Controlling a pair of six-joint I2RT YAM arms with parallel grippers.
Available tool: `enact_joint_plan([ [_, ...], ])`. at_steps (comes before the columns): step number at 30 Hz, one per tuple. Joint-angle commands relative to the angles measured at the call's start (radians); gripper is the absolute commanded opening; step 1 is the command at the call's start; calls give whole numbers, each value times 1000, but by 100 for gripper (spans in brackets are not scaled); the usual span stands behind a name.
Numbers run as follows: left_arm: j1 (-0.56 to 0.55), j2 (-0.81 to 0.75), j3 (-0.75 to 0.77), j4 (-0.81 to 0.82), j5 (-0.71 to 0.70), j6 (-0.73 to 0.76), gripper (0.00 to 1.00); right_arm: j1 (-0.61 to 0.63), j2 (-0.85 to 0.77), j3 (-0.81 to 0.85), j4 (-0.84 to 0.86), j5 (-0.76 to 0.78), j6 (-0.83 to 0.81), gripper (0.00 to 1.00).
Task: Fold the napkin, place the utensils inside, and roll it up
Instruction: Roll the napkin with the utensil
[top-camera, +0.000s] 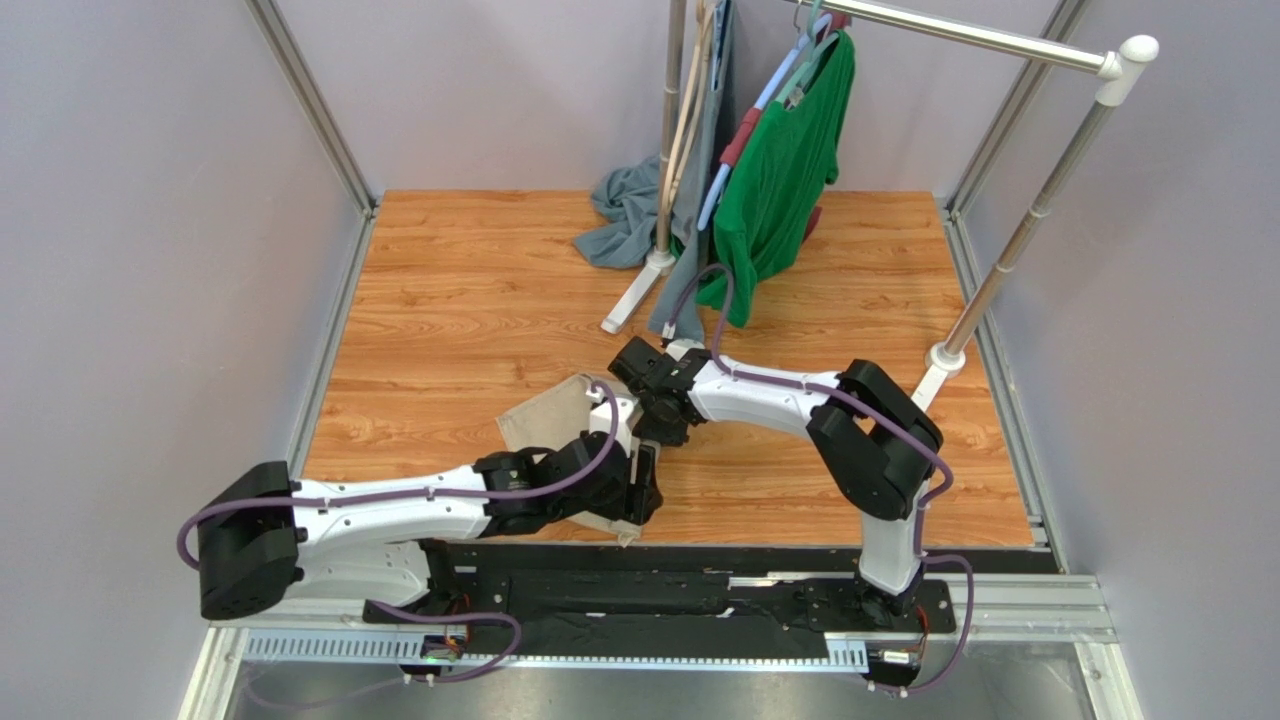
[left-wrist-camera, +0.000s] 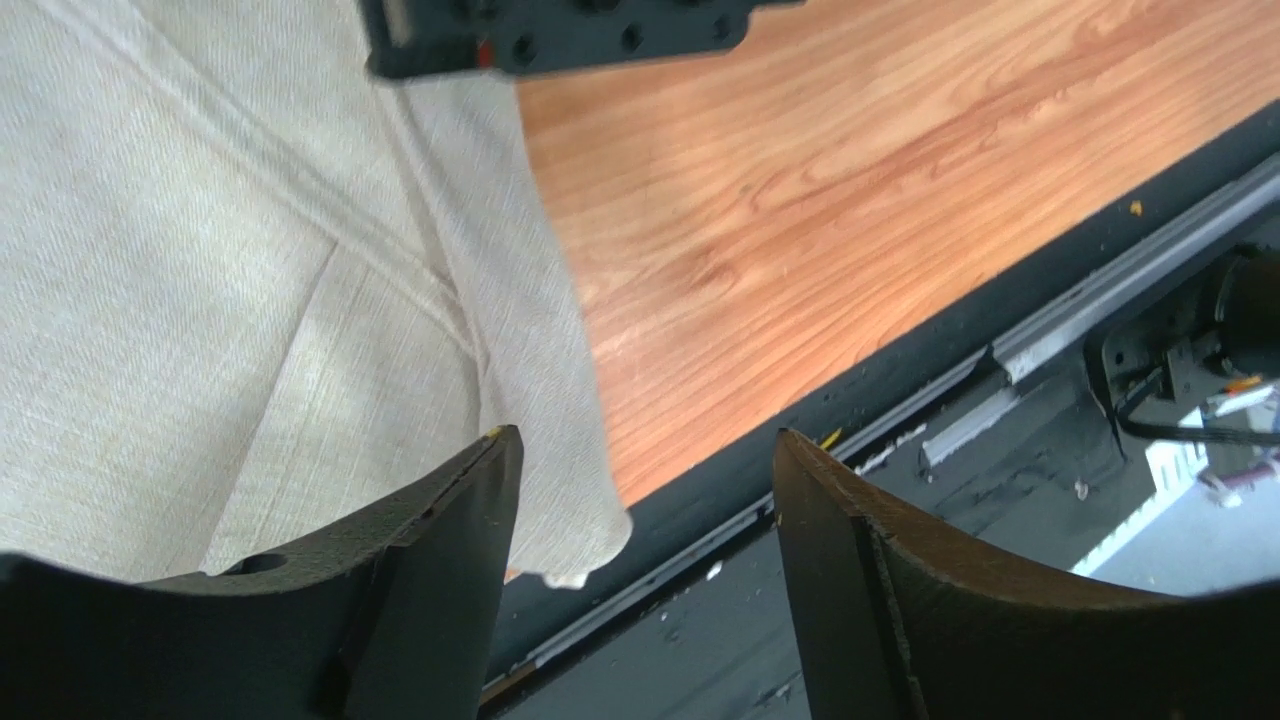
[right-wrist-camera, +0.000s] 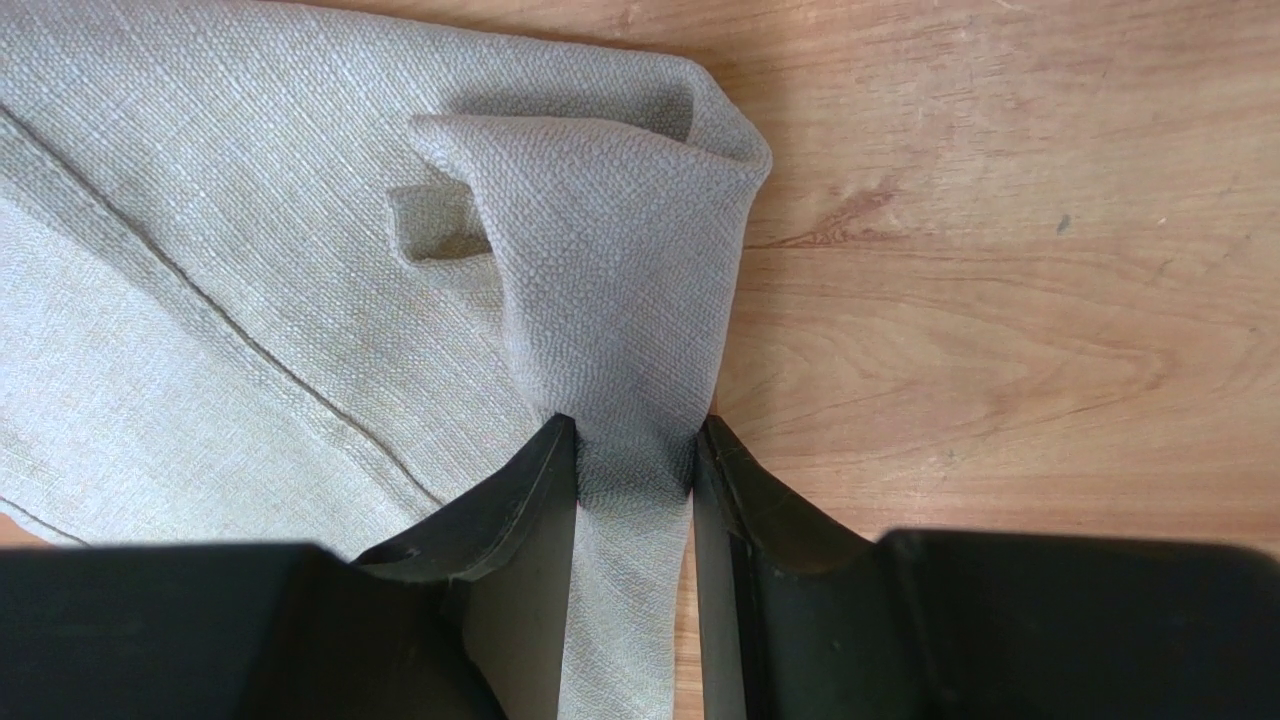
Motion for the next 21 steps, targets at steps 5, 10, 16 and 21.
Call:
enact_joint_plan([
  [5,-55,140,62,-23,-171,61,65,-2,57,-38,39,29,-26,15],
  [10,-57,150,65,18,-206,58,63,-3,62,-50,60,17,-30,15],
  [16,-92,122,102,-34,-260,32,62,-2,73,-45,68,11,-36,15],
  [21,-123,145,104,26,-227,17,61,-2,74,-47,68,13,-36,15],
])
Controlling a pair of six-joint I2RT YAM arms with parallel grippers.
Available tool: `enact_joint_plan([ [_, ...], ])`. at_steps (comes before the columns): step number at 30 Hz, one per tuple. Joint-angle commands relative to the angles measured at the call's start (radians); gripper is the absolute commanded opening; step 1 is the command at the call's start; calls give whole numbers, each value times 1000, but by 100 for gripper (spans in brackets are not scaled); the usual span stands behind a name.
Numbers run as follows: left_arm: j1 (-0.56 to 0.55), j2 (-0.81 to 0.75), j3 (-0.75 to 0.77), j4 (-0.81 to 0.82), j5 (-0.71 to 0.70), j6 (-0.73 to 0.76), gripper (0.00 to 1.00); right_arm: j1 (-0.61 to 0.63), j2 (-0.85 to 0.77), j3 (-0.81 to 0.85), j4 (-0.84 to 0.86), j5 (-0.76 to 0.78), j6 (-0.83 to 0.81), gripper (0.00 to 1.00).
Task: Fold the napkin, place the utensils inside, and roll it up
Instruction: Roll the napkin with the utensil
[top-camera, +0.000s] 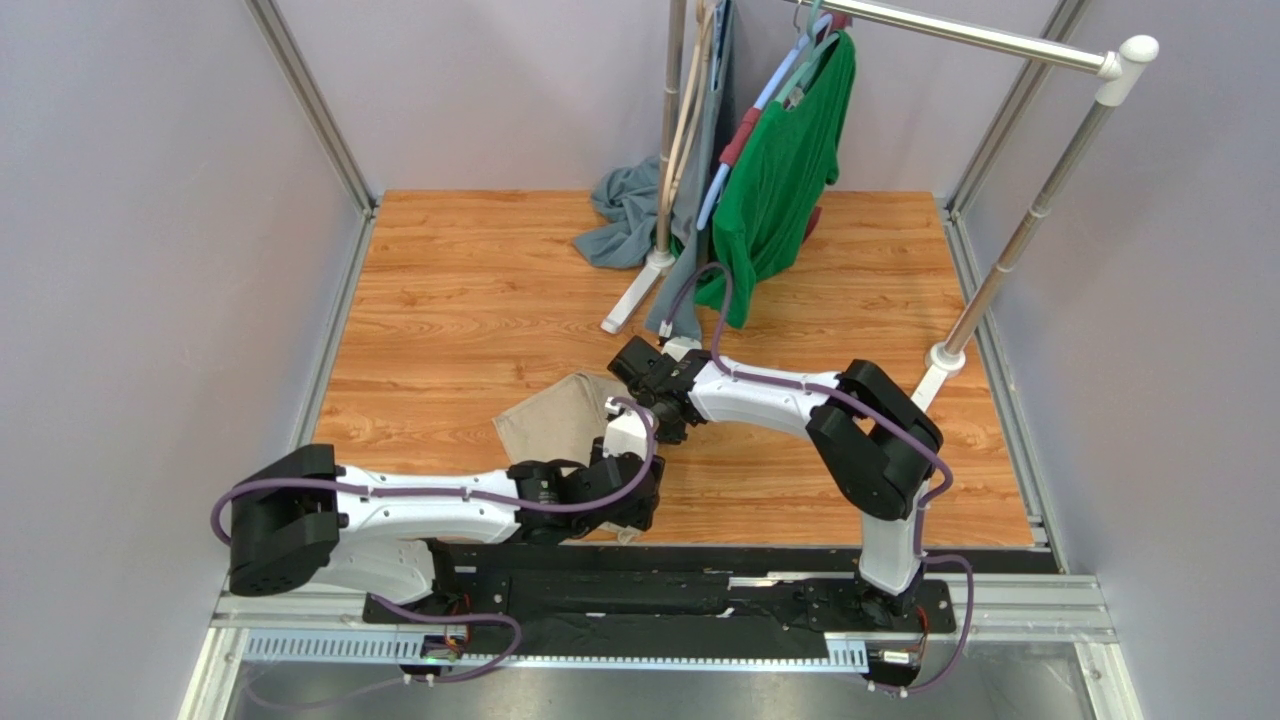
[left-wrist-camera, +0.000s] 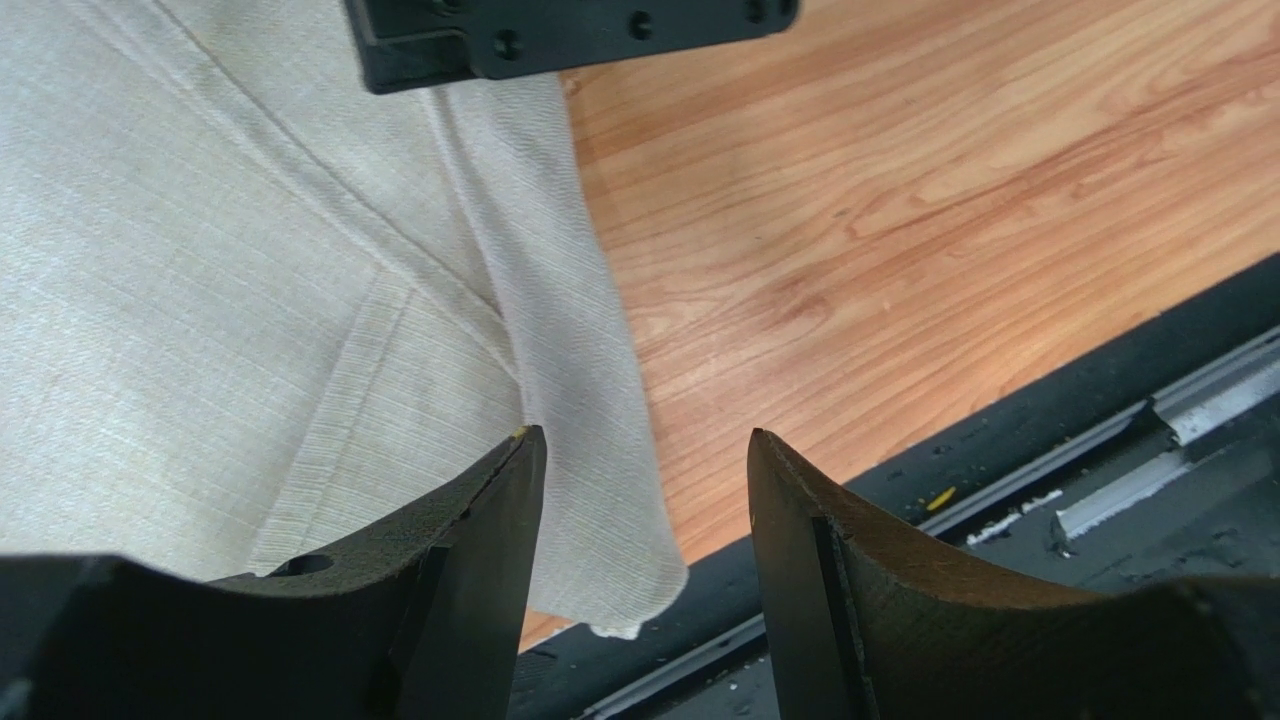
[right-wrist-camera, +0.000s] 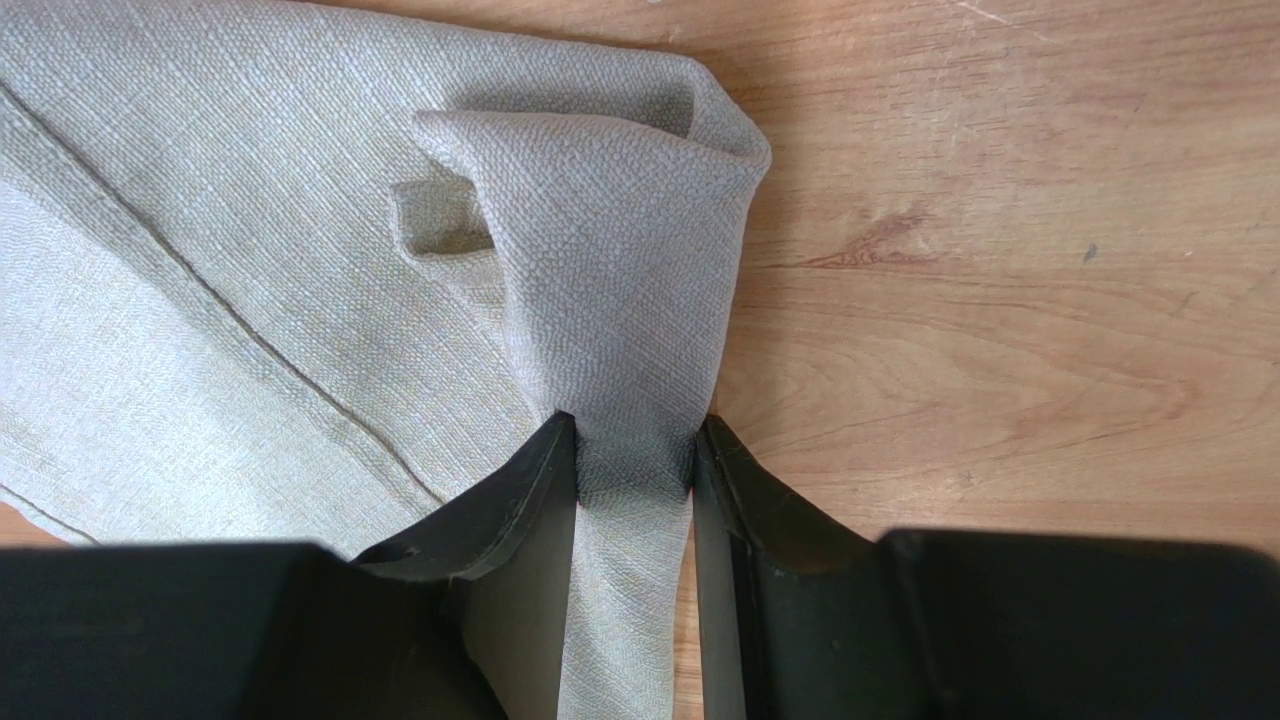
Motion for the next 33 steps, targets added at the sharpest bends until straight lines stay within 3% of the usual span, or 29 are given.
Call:
enact_joint_plan([
  [1,-25,8,47,44,-1,-21,61,-2,72,-45,33,14,-8,15],
  [9,-25,94,47,101,16,-27,61,-2,75,-42,33,11,-11,15],
  [33,-23,135,41,-72,-76,-195,62,-2,73,-51,34,8,-12,14],
])
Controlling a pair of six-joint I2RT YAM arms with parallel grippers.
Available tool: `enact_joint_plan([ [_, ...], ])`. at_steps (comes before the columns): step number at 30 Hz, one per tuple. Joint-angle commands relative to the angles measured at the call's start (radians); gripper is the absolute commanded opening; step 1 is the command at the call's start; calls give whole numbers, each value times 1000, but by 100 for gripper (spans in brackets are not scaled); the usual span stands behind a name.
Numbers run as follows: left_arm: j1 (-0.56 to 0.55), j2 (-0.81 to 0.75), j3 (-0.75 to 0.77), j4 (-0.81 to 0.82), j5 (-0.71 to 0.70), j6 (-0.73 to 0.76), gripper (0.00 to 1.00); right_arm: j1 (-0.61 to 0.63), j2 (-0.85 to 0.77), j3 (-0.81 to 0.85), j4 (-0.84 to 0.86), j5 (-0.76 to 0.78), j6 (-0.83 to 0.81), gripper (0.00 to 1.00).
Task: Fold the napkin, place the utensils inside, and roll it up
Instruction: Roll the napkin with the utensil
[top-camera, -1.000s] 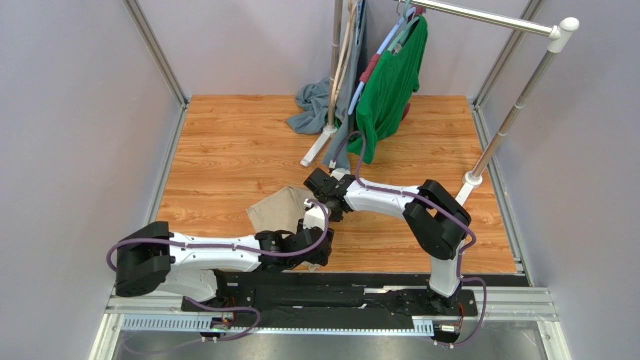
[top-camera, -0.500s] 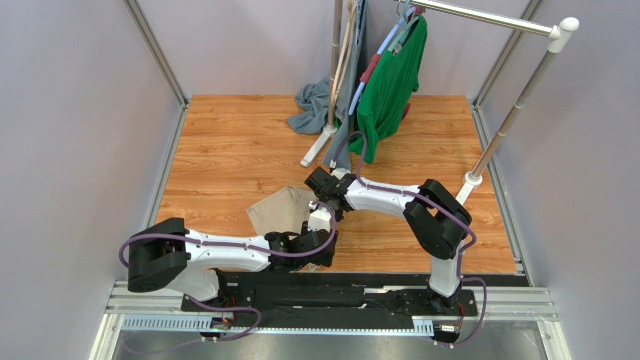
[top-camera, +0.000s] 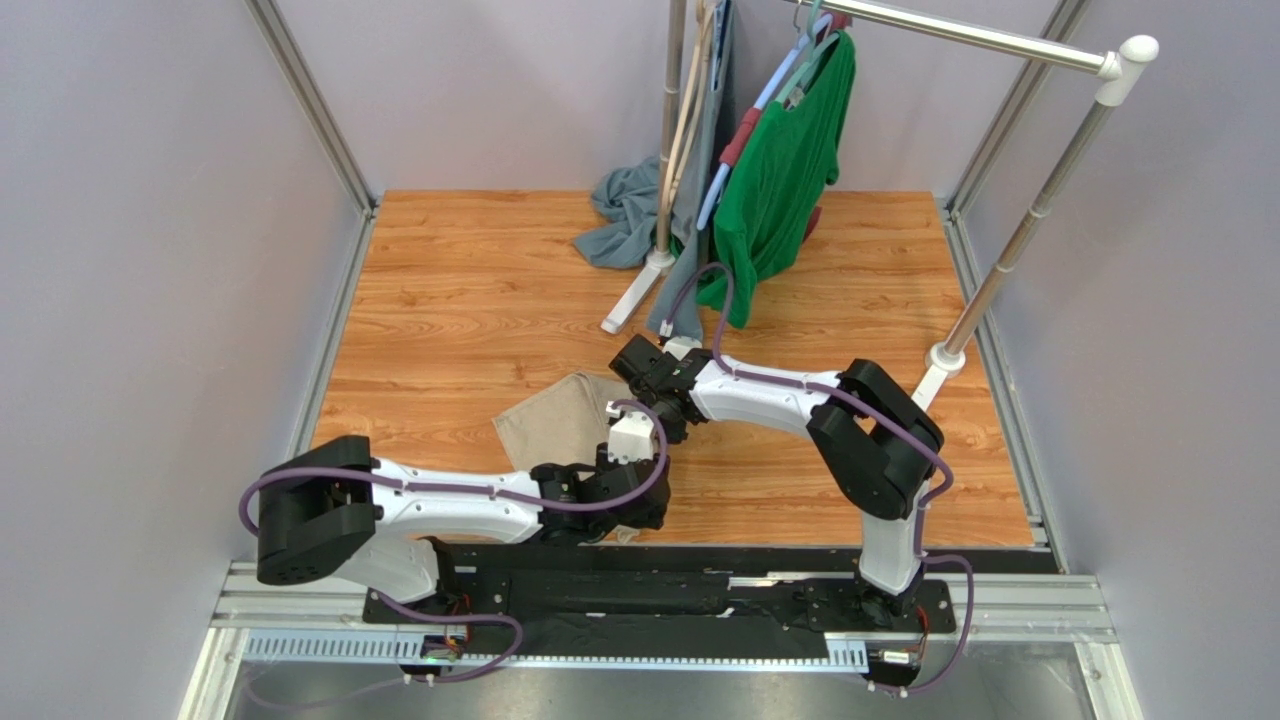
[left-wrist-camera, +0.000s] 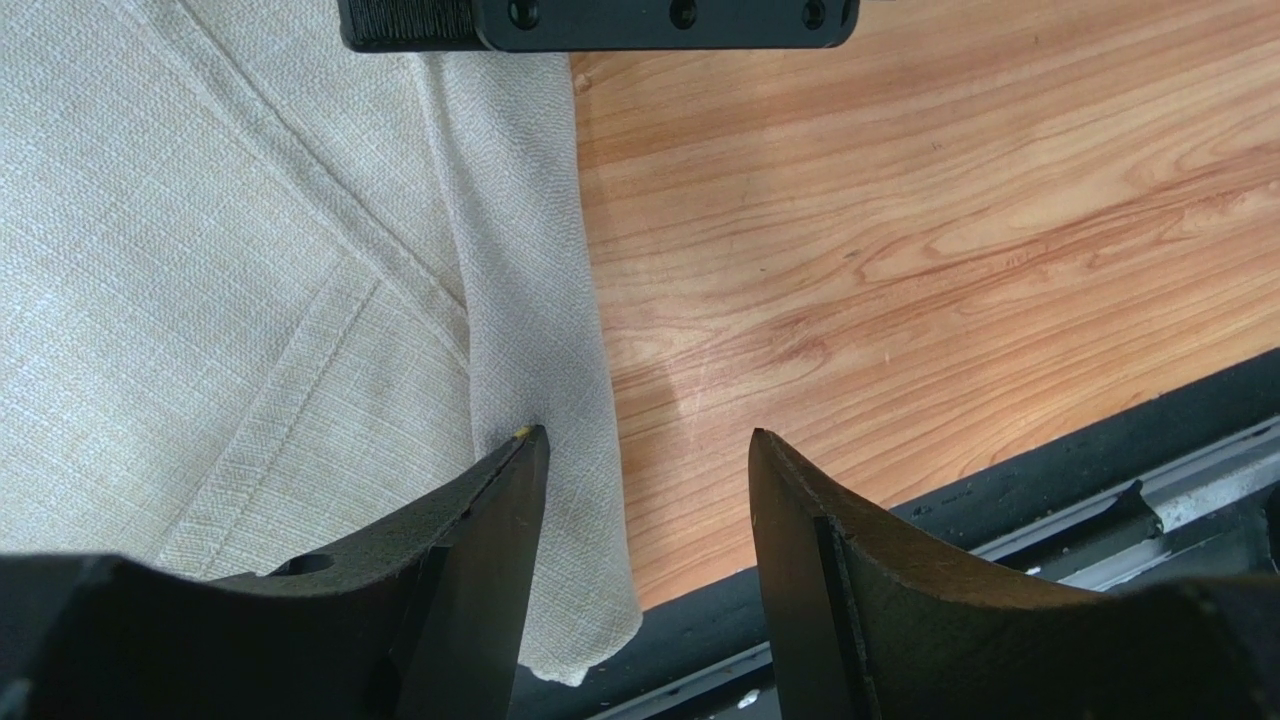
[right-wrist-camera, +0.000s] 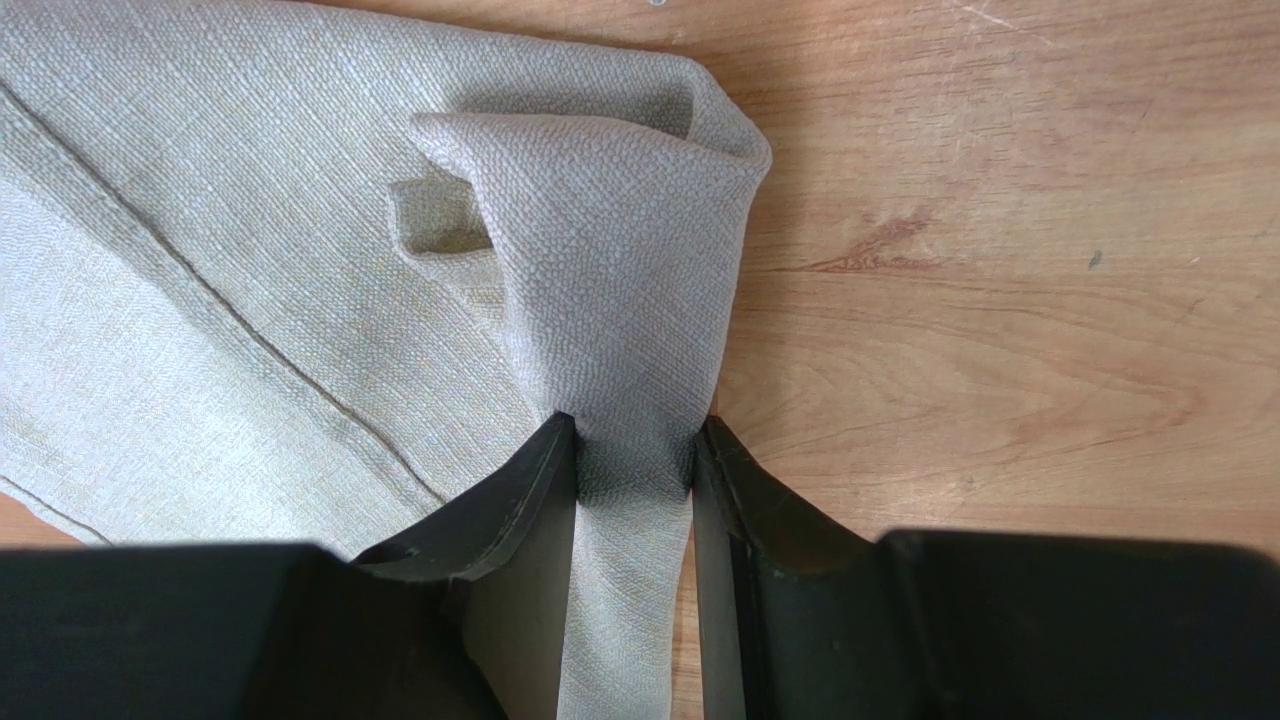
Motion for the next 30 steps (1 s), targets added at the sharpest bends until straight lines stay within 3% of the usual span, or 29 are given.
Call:
enact_joint_plan([
  [1,0,42,19,-97,-16,-49,62,2,73,-50,27,26,-5,14],
  [16,0,69,-6,-206,-60,-187,57,2,59,-58,19,26,-11,14],
  [28,5,128,-30,-252,-14,-293,52,1,32,-71,25,18,-37,14],
  [30,6,157,-14,-243,2,-278,43,2,32,-70,23,17,-49,13],
])
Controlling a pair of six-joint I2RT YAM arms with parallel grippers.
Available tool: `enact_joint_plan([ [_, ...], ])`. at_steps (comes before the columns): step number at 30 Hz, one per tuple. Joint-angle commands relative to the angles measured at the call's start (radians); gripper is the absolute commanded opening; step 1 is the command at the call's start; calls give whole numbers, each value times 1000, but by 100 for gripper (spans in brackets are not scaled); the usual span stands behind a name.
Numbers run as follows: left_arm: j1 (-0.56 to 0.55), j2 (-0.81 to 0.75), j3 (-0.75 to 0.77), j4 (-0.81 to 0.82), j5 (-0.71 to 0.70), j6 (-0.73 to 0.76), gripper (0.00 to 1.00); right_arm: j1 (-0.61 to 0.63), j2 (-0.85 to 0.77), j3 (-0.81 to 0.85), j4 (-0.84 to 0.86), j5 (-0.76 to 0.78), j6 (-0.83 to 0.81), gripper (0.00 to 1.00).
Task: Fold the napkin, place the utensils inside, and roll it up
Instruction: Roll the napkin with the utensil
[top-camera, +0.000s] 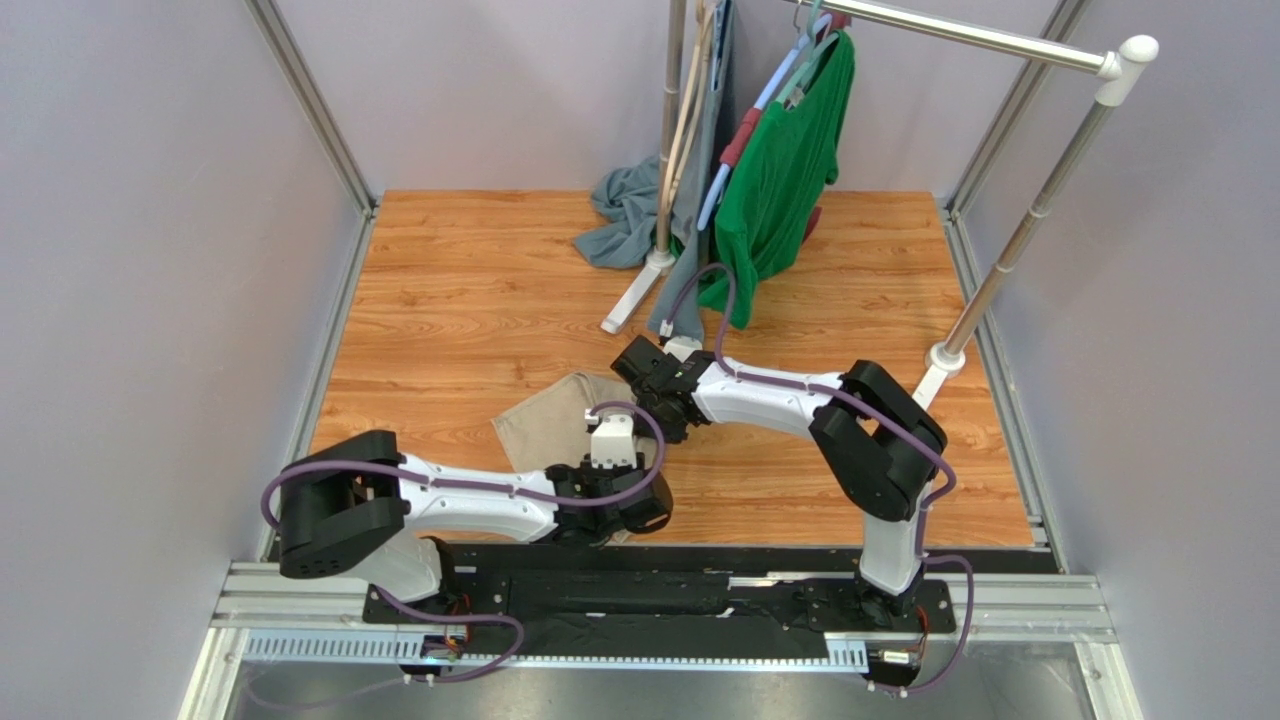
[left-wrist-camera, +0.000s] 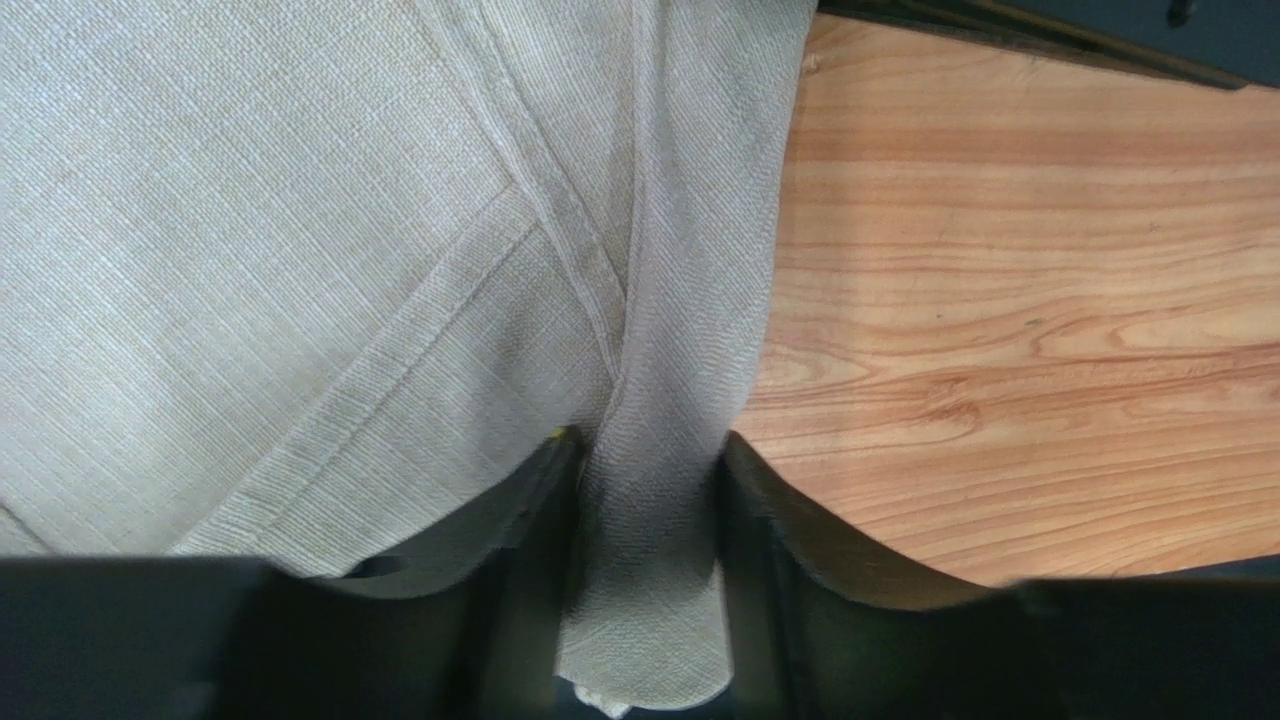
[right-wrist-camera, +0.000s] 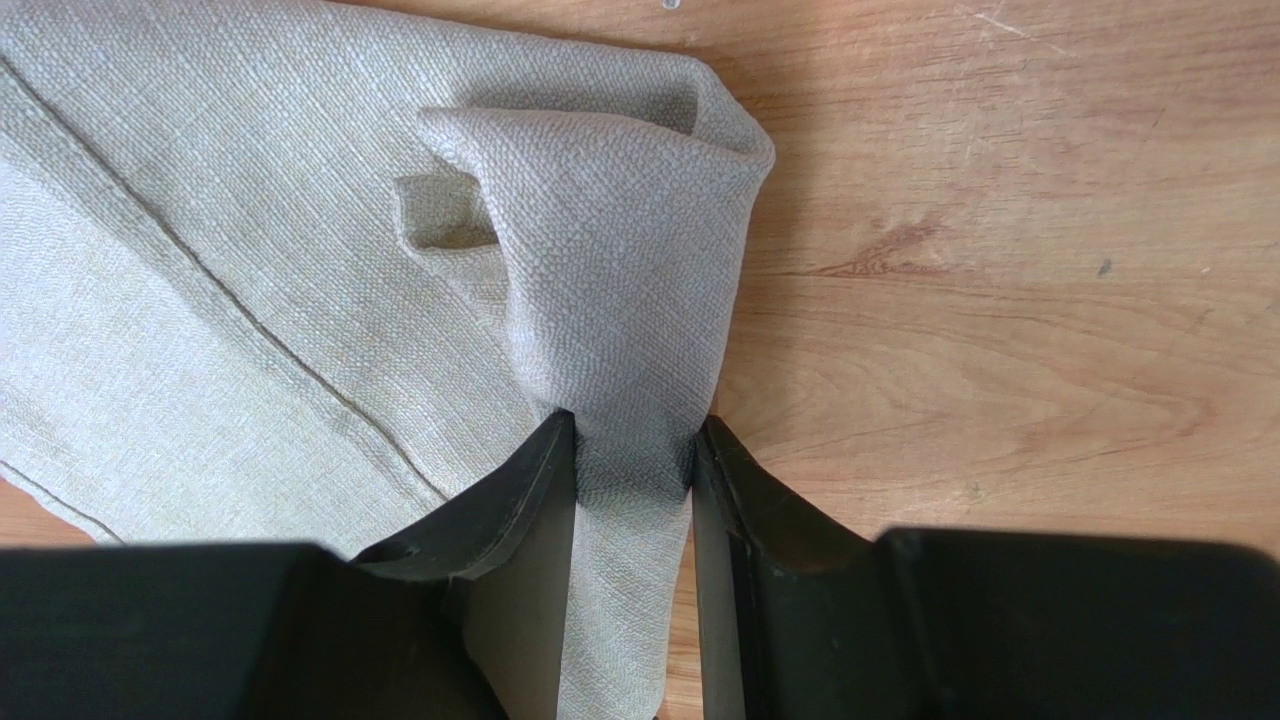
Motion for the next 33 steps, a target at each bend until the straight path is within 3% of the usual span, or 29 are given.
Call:
enact_joint_plan([
  [1,6,93,-9,-113,90,-21,39,2,44,-52,-5,14,-44,14],
  [5,6,137,53,-131,98,36,27,1,41,-49,1,11,-56,13],
  [9,27,75,-8,-43,128,62,21,-4,26,-18,-27,4,-102,16],
  [11,58,-11,-113,40,190,93,20,-7,14,8,-39,-11,-122,20],
  [15,117,-165,-290,302,282,133,20,-34,-32,13,-37,-52,-145,36],
  [24,300,-272,-428,478,546,232,21,-67,-222,-4,2,-89,-298,45],
  [26,366,-269,-442,476,621,272,21,-67,-316,-74,48,-86,-355,45],
  [28,433,-265,-434,447,723,315,22,-67,-449,-233,216,-106,-537,45],
  [33,527,-309,-492,449,832,304,22,-65,-588,-461,436,-168,-639,47],
])
